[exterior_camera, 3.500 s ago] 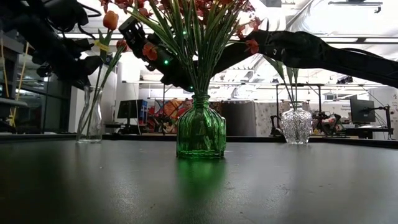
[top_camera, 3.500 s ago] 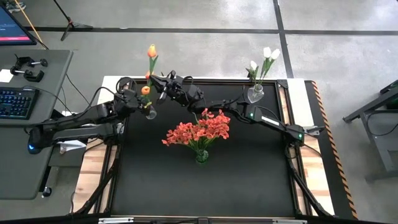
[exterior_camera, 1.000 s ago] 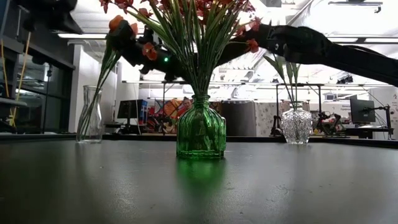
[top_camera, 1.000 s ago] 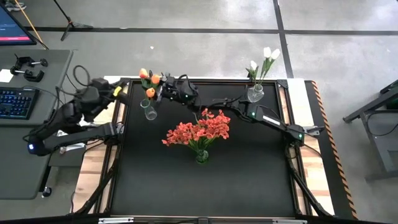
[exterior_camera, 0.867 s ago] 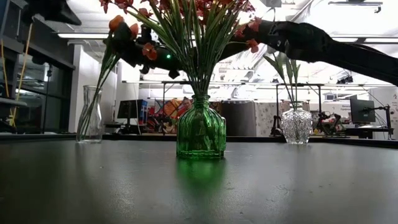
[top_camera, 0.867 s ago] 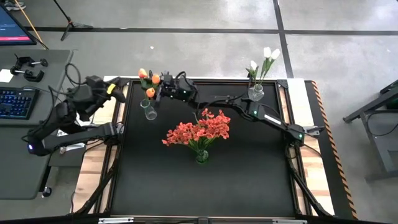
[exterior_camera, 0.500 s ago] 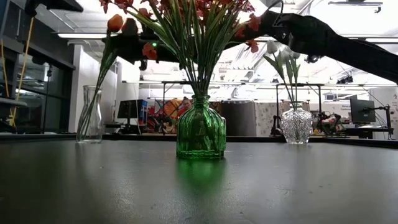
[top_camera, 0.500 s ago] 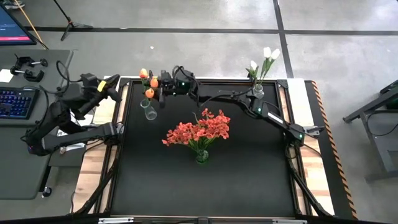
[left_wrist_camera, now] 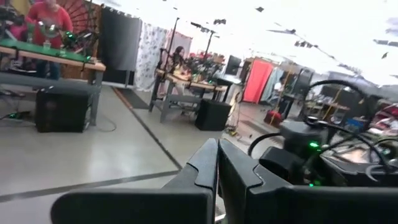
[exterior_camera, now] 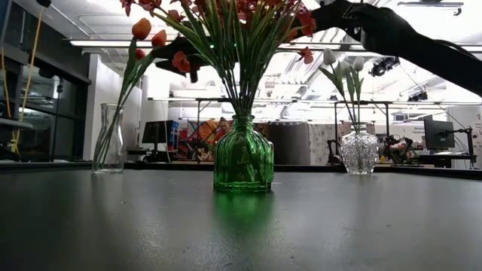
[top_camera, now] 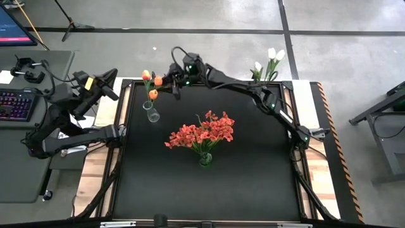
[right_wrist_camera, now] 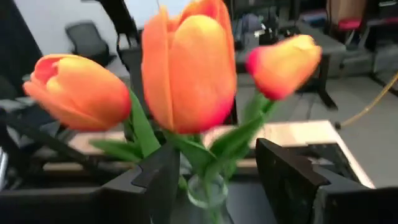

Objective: Sort flowers into vase by color
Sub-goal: Put the light orange flower into the left transparent vase, then return to Home Position

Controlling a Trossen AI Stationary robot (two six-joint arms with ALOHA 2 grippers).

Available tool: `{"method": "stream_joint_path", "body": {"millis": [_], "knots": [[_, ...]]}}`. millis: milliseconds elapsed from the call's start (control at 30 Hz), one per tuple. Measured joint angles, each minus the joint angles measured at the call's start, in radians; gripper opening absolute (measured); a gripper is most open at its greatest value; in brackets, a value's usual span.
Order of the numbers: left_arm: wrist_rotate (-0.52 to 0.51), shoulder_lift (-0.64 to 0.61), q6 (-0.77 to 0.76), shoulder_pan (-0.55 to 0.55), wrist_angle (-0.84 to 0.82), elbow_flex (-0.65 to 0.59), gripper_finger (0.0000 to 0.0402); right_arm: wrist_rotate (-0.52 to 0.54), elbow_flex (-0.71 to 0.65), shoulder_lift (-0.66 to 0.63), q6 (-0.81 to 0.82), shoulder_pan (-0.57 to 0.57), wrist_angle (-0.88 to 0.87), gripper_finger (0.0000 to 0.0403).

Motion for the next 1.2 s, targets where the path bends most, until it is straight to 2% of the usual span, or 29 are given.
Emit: {"method": "stream_joint_path", "body": {"millis": [233, 333, 400, 467, 567, 633, 733, 800, 833, 900, 967, 1100, 1200], "knots": [[0.018, 0.003, 0.000, 0.000, 0.035, 0.000, 0.0000, -0.024, 0.000, -0.070, -0.158, -0.026, -0.296, 0.0199], [0.061, 0.003, 0.000, 0.000, 0.035, 0.000, 0.0000, -0.031, 0.000, -0.105, -0.217, -0.031, -0.440, 0.0199], [0.154, 0.003, 0.012, 0.000, 0.035, 0.000, 0.0000, -0.040, 0.001, -0.123, -0.268, -0.032, -0.553, 0.0199], [0.322, 0.003, 0.053, 0.000, 0.059, -0.013, 0.0000, -0.051, 0.001, -0.142, -0.333, -0.033, -0.690, 0.0199], [0.536, 0.008, 0.014, 0.000, 0.200, -0.080, 0.0000, -0.045, 0.000, -0.182, -0.456, -0.032, -0.886, 0.0186], [0.615, 0.019, -0.047, -0.005, 0.338, -0.150, 0.0000, -0.010, 0.001, -0.209, -0.513, -0.031, -1.001, 0.0160], [0.663, 0.038, -0.137, -0.030, 0.532, -0.276, 0.0000, 0.010, 0.000, -0.249, -0.571, -0.032, -1.184, 0.0091], [0.666, 0.053, -0.182, -0.063, 0.684, -0.365, 0.0000, 0.001, 0.000, -0.279, -0.598, -0.035, -1.284, 0.0032], [0.665, 0.061, -0.190, -0.086, 0.755, -0.404, 0.0000, -0.017, 0.000, -0.294, -0.609, -0.039, -1.342, 0.0017], [0.641, 0.078, -0.204, -0.144, 0.888, -0.474, 0.0000, -0.080, -0.012, -0.327, -0.616, -0.045, -1.403, 0.0015], [0.568, 0.094, -0.209, -0.207, 0.962, -0.525, 0.0000, -0.148, -0.060, -0.378, -0.611, -0.049, -1.381, 0.0016], [0.393, 0.124, -0.176, -0.351, 0.971, -0.575, 0.0000, -0.175, -0.190, -0.504, -0.619, -0.041, -1.334, 0.0003], [0.286, 0.130, -0.147, -0.445, 0.969, -0.599, 0.0000, -0.178, -0.353, -0.594, -0.562, -0.018, -1.227, 0.0001]]}}
